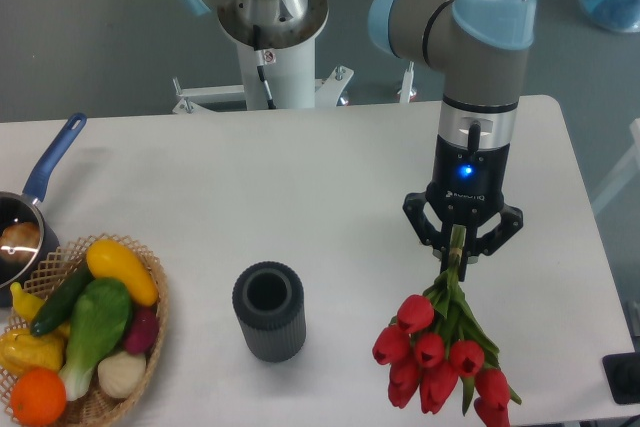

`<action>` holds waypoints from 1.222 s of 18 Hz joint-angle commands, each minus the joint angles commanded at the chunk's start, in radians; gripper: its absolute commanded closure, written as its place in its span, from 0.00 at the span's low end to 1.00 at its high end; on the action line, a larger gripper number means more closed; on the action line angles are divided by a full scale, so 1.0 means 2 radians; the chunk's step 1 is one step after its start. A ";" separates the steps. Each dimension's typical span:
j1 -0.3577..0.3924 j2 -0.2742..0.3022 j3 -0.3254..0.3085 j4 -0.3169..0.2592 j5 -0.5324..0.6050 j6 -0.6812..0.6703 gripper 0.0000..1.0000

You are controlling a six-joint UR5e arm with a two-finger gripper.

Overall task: Insert the flowers into the vase
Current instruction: 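Hold the red tulip bunch by the stems in the gripper, then carry the tulips toward the dark grey vase, stems first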

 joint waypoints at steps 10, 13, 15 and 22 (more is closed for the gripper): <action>0.000 0.006 -0.007 0.012 -0.005 -0.018 0.75; -0.005 0.008 -0.003 0.014 -0.007 -0.036 0.75; -0.007 0.010 -0.002 0.023 -0.027 -0.039 0.75; -0.044 0.006 -0.002 0.053 -0.061 -0.054 0.75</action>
